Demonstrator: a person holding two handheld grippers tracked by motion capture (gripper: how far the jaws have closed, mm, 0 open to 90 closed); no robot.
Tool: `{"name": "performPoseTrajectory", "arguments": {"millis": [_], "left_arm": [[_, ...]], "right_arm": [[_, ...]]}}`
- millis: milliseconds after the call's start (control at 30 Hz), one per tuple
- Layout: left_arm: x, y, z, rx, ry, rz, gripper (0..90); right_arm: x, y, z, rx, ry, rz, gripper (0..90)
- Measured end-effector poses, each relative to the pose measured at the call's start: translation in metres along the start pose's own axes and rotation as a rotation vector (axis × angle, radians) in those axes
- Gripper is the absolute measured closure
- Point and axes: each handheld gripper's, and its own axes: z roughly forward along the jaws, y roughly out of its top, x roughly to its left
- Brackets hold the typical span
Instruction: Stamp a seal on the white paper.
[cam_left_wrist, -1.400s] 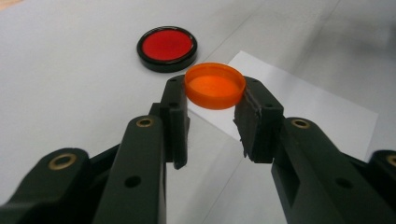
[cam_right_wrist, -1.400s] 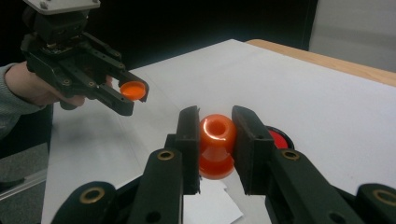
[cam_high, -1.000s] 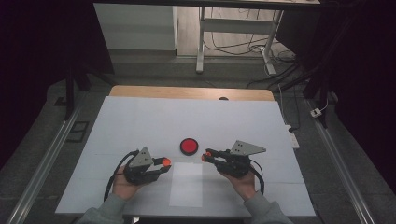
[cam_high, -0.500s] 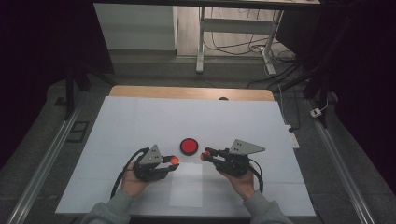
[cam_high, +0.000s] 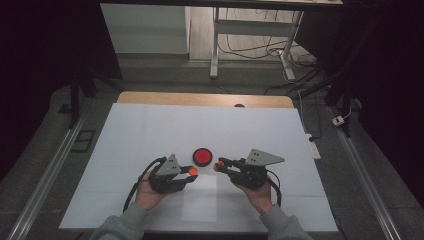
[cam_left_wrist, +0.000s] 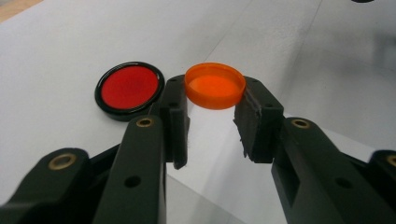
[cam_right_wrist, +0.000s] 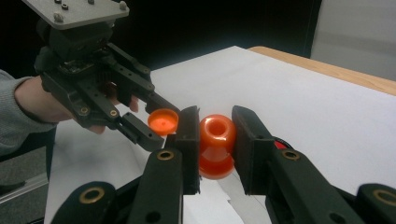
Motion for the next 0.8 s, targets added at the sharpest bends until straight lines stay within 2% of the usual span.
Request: {"name": "performPoseTrajectory", "arguments": {"millis": [800], "left_arm": [[-0.009,0.016,0.021,0.003,-0.041,0.027,65.4]], "right_arm": [[0.005,0.004,0.003,-0.008,0.019,-0.016,72.3]]}}
